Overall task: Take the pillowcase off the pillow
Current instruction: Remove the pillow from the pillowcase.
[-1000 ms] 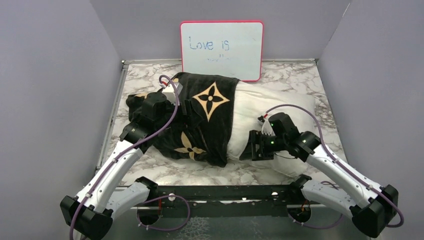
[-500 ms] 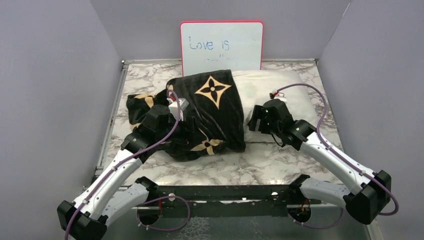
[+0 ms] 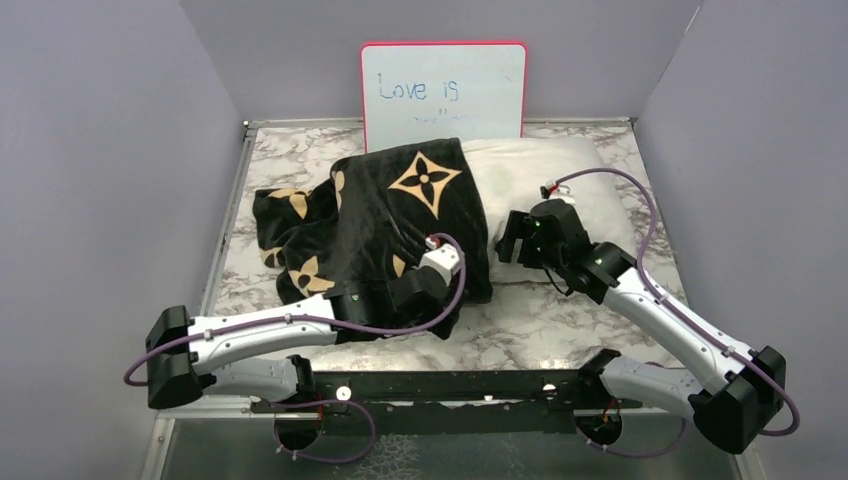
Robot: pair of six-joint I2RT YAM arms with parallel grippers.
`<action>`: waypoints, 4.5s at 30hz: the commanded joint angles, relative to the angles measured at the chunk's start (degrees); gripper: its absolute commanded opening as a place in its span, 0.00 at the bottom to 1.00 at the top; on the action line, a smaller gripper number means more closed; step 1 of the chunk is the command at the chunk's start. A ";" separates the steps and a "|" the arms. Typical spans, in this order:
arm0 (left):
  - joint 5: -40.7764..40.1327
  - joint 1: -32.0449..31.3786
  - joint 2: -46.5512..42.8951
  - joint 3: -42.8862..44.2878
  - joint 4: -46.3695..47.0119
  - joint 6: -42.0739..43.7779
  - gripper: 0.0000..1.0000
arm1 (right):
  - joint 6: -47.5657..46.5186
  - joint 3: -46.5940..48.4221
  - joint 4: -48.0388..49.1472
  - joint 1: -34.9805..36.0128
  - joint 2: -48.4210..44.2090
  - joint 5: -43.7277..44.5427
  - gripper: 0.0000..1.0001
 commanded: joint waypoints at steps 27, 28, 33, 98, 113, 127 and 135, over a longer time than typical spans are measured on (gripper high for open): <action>-37.39 -6.79 9.95 1.25 -9.13 0.80 0.00 | 4.62 -6.19 2.70 -0.46 -3.63 6.98 0.89; -37.65 -6.22 7.74 0.56 -10.77 -1.58 0.00 | 4.65 -6.30 2.57 -0.80 -3.42 7.21 0.89; -37.44 -1.37 -5.21 -2.47 -18.96 -12.96 0.00 | 3.55 -6.77 2.84 -4.18 -2.89 5.69 0.89; -32.22 -1.95 -10.69 -0.56 -21.58 -21.18 0.00 | 6.89 -14.54 18.94 -15.79 -11.36 23.76 0.00; -24.36 -1.93 -16.39 3.50 -14.11 -8.86 0.68 | 0.49 -12.69 12.15 -18.03 -16.20 10.79 0.04; 1.52 17.00 11.73 19.38 5.39 6.25 0.91 | -0.31 -12.42 7.79 -18.02 -21.80 -4.37 0.24; -10.71 18.06 12.65 14.50 -2.35 1.53 0.09 | -1.58 -11.84 6.36 -18.05 -19.45 0.48 0.26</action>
